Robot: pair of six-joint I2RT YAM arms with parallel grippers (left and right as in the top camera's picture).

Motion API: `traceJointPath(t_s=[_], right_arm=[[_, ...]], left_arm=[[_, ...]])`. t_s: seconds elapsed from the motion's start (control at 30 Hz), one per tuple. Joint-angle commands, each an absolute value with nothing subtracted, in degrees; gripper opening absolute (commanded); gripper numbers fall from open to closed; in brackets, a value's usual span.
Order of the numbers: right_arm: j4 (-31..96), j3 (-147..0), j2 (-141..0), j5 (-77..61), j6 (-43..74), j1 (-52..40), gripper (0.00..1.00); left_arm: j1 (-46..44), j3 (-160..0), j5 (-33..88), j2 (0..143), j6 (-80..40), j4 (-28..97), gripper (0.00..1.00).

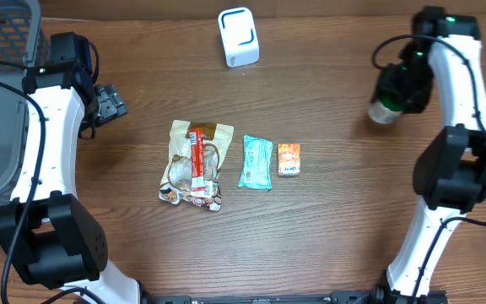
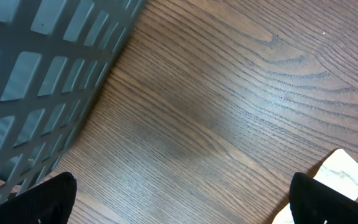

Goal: Scan the item barcode
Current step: 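Carry the jar right and set it down at the table's right edge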

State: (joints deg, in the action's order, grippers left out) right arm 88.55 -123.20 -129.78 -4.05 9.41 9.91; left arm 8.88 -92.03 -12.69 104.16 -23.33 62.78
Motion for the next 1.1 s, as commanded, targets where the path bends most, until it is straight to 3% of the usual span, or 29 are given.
traceJointPath(t_s=[0.0,0.37,0.63,0.67,0.7,0.73,0.77,0.9,1.07], right_arm=[[89.5,-123.7,-128.4,-3.0,8.5,12.3,0.04],[90.7,-121.7,-128.4,3.7,8.5,13.1,0.04],[82.5,-110.2,-128.4,4.1,8.7,13.3,0.04],[81.1,-108.6,-128.4,4.1,8.7,13.3,0.07],[79.2,-106.7,-128.4,4.0,8.7,13.3,0.23],[77.9,-105.5,-128.4,4.0,8.7,13.3,0.51],[76.7,-104.5,-128.4,4.0,9.0,13.3,1.0],[76.6,-104.6,-128.3,4.0,9.0,13.3,1.0],[84.3,-115.3,-127.5,4.0,10.6,13.3,1.0]], left_arm=[[9.0,-93.2,-13.3,103.0,-21.8,62.7,1.0],[9.0,-93.2,-13.3,103.0,-21.8,62.7,1.0],[9.0,-93.2,-13.3,103.0,-21.8,62.7,1.0],[9.0,-93.2,-13.3,103.0,-21.8,62.7,1.0],[9.0,-93.2,-13.3,103.0,-21.8,62.7,1.0],[9.0,-93.2,-13.3,103.0,-21.8,62.7,1.0],[9.0,-93.2,-13.3,103.0,-21.8,62.7,1.0],[9.0,-93.2,-13.3,103.0,-21.8,62.7,1.0],[9.0,-93.2,-13.3,103.0,-21.8,62.7,1.0]])
